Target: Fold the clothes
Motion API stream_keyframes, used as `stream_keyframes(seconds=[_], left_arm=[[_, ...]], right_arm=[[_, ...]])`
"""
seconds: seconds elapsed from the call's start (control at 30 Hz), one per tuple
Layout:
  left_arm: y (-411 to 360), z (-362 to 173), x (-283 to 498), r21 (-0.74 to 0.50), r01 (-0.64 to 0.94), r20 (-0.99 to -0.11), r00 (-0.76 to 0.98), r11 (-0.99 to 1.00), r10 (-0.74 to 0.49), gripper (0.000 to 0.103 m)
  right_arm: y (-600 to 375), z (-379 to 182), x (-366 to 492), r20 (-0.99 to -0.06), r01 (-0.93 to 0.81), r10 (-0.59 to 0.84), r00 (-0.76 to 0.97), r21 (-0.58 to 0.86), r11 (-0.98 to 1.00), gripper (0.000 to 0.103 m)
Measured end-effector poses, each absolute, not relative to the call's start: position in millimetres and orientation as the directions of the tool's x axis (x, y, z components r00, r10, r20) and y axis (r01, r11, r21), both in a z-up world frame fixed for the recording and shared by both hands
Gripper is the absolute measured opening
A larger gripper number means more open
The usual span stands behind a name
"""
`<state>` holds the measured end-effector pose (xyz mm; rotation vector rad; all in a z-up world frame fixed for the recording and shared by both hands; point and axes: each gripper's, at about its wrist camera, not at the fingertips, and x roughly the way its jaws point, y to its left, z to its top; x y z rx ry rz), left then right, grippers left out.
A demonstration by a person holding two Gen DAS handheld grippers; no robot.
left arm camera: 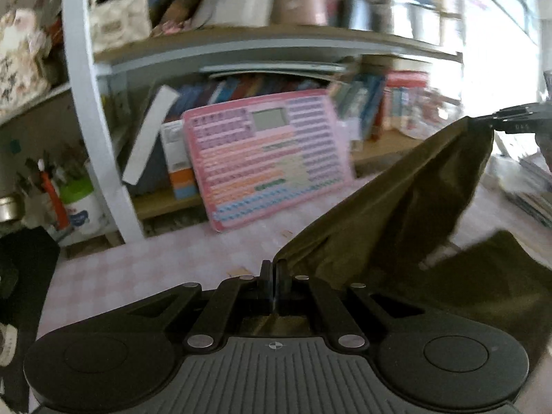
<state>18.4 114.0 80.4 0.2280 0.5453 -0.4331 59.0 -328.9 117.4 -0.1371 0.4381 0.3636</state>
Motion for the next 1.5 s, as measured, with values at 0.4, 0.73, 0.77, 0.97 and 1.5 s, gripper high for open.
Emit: stream_keyframes(seconds=[0.4, 0.73, 0.77, 0.97, 1.5], left_arm=[[130, 30, -89, -0.025, 0.345, -0.62, 0.731, 0.938, -0.286, 0.06], [169, 1, -116, -0.643, -0.067, -0.568, 0.71, 0.763, -0.416, 0.061], [171, -4, -113, -0.706, -0.117, -0.548, 0.716, 0.699, -0.433, 0.061], [188, -34, -80, -0.88, -0.34, -0.463, 0.773, 0.332, -0.434, 0.064], [198, 52, -8, -0.878, -0.188, -0.362, 0.862, 0.441, -0.354, 0.002]], right_arm=[[-312, 42, -123, -0.633, -0.282, 0.094, 0.769, -0.203, 0.938, 0.035], [-324, 32, -143, -0.725, 0.164, 0.212, 0.655, 0.411, 0.897, 0.053], [-331, 27, -140, -0.713, 0.239, 0.25, 0.656, 0.509, 0.827, 0.053], [-353, -5, -116, -0.62, 0.469, 0.362, 0.696, 0.774, 0.424, 0.054], [-395, 25, -39, -0.487, 0.411, 0.335, 0.806, 0.869, 0.274, 0.003]])
